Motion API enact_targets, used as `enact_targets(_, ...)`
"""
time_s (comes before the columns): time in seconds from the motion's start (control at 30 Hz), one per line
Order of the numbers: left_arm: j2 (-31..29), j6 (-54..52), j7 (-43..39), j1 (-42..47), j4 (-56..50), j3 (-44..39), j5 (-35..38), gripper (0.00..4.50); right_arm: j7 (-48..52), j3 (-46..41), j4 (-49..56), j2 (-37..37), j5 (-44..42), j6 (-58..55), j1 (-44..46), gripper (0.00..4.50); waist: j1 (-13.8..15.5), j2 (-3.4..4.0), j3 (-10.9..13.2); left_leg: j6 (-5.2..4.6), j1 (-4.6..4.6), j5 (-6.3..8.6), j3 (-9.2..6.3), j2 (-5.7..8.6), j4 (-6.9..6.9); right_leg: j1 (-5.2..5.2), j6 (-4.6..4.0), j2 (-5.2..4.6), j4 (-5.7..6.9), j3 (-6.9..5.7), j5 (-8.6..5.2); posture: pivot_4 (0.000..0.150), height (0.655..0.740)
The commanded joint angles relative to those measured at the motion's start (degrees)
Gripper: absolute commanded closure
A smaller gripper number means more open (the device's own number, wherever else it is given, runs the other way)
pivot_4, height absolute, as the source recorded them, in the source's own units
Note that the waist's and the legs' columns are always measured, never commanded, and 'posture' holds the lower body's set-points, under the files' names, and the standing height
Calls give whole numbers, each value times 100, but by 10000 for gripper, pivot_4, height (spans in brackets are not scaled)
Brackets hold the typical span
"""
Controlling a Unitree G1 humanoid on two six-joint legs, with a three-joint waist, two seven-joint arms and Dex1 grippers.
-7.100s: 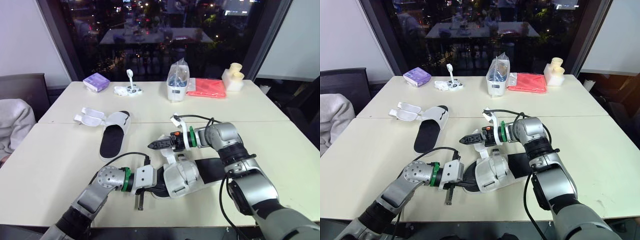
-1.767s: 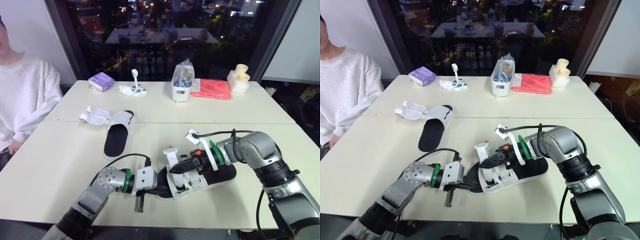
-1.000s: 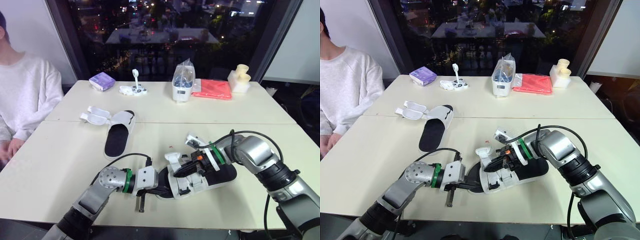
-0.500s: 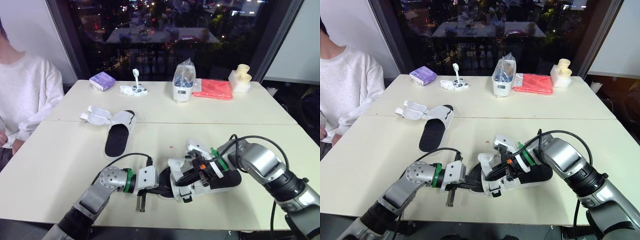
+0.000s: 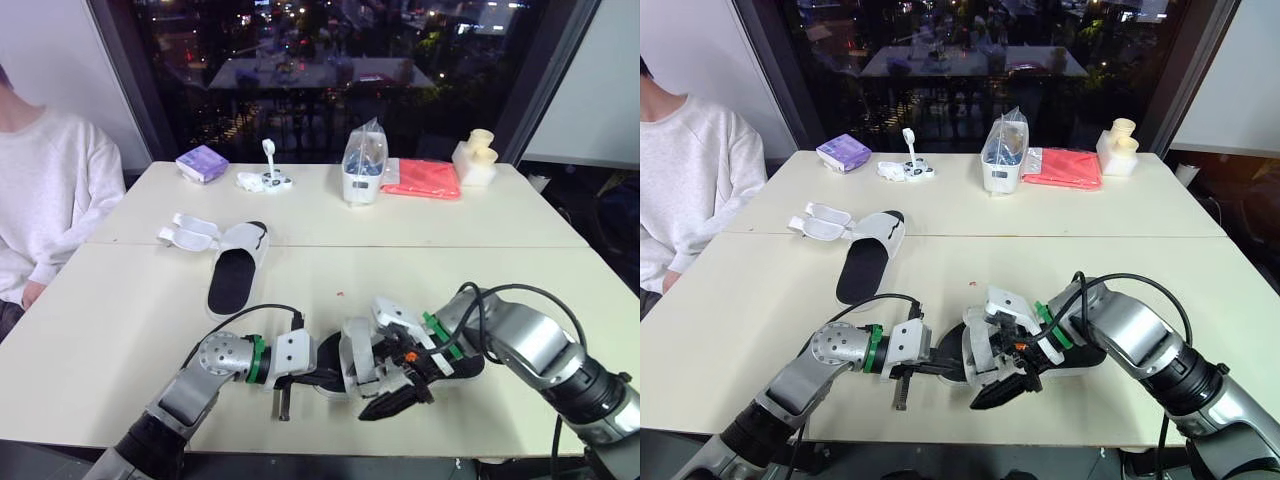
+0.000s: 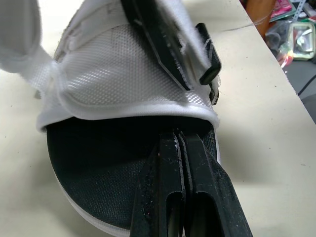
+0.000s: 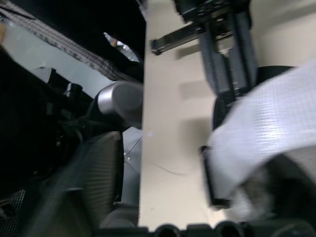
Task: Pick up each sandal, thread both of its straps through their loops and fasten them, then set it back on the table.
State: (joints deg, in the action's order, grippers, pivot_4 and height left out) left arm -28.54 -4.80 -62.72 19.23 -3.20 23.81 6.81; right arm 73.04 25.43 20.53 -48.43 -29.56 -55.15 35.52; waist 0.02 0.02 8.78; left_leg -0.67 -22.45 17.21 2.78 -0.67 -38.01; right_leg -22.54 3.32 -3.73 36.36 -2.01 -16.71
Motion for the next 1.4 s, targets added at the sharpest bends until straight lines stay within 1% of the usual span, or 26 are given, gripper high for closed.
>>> enact_targets(0.03, -57, -102, -47, -115, 148, 180, -203, 45000, -150, -559, 171, -454, -48, -231, -71, 427, 17, 0, 0, 0, 0, 0, 0, 0, -1, 0, 0, 0, 0, 0, 1, 1500, 7400)
enact_targets(0.17, -74, -112, -44, -149, 114, 186, -191, 45000, -157, -1132, 522, -909, -400, -455, -270, 427, 32, 0, 0, 0, -5, 1, 0, 1, 0, -2, 0, 0, -7, 0, 1, 1500, 7400)
enact_targets(0.27, -83, -101, -54, -173, 105, 184, -184, 45000, -260, -1751, 833, -1229, -788, -765, -590, 427, 36, 0, 0, 0, -6, 1, 0, 0, 3, -3, 0, 0, -9, 0, 1, 1500, 7400)
enact_targets(0.4, -88, -89, -74, -189, 104, 180, -177, 45000, -526, -2310, 1204, -1356, -1206, -1102, -1043, 427, 35, 0, 0, 0, -6, 1, 1, -1, 6, -4, 0, 0, -9, 0, 1, 1500, 7400)
enact_targets(0.43, -87, -89, -77, -190, 106, 179, -178, 45000, -579, -2385, 1258, -1366, -1279, -1149, -1109, 427, 36, 0, 0, 0, -6, 1, 1, -1, 6, -4, 0, 0, -9, 0, 0, 1500, 7400)
enact_targets(0.6, -103, -84, -125, -197, 108, 177, -165, 45000, -1239, -2894, 1686, -1101, -1668, -1430, -2105, 427, 51, 0, 0, 0, -6, 1, 2, -2, 8, -3, 0, 0, -11, -1, 1, 1500, 7400)
enact_targets(0.7, -109, -77, -145, -191, 114, 178, -170, 45000, -1621, -2944, 1798, -838, -1770, -1445, -2443, 427, 42, -3, -3, -1, -3, 1, 2, -2, 9, -1, 1, 0, -11, -1, 1, 1500, 7400)
enact_targets(0.77, -112, -68, -155, -183, 128, 183, -177, 45000, -1870, -2855, 1826, -669, -1692, -1324, -2637, 427, 36, -6, -10, -1, -1, 1, 2, -2, 8, 1, 1, 0, -11, -1, 1, 1500, 7400)
enact_targets(0.97, -134, -45, -176, -166, 141, 189, -184, 45000, -2277, -2863, 1932, -381, -1826, -1215, -2772, 427, -11, -32, -36, -1, 5, 1, 1, -3, 9, 7, 1, 1, -11, -1, 1, 1500, 7400)
enact_targets(1.1, -136, -24, -178, -169, 156, 194, -192, 45000, -2483, -3281, 1908, -375, -1898, -1086, -2526, 427, -63, -32, -37, -1, 5, 1, 1, -4, 9, 8, 1, 1, -11, -1, 1, 1500, 7400)
enact_targets(1.2, -131, -20, -176, -169, 159, 190, -192, 45000, -2547, -3582, 1914, -478, -2219, -1234, -2352, 427, -60, -32, -34, -1, 3, 0, 1, -3, 9, 7, 1, 1, -11, -1, 1, 1500, 7400)
enact_targets(1.3, -125, -17, -173, -173, 165, 181, -182, 45000, -2531, -3937, 2130, -697, -2725, -1456, -2403, 427, -42, -31, -31, -1, -4, 0, 1, -3, 9, 1, 2, 1, -11, -2, 1, 1500, 7400)
enact_targets(1.4, -116, -7, -166, -171, 179, 176, -180, 45000, -2528, -4105, 2401, -870, -3141, -1581, -2827, 427, -32, -32, -31, -3, -7, 1, 1, -3, 15, 0, 8, 1, -20, -4, 4, 1500, 7400)
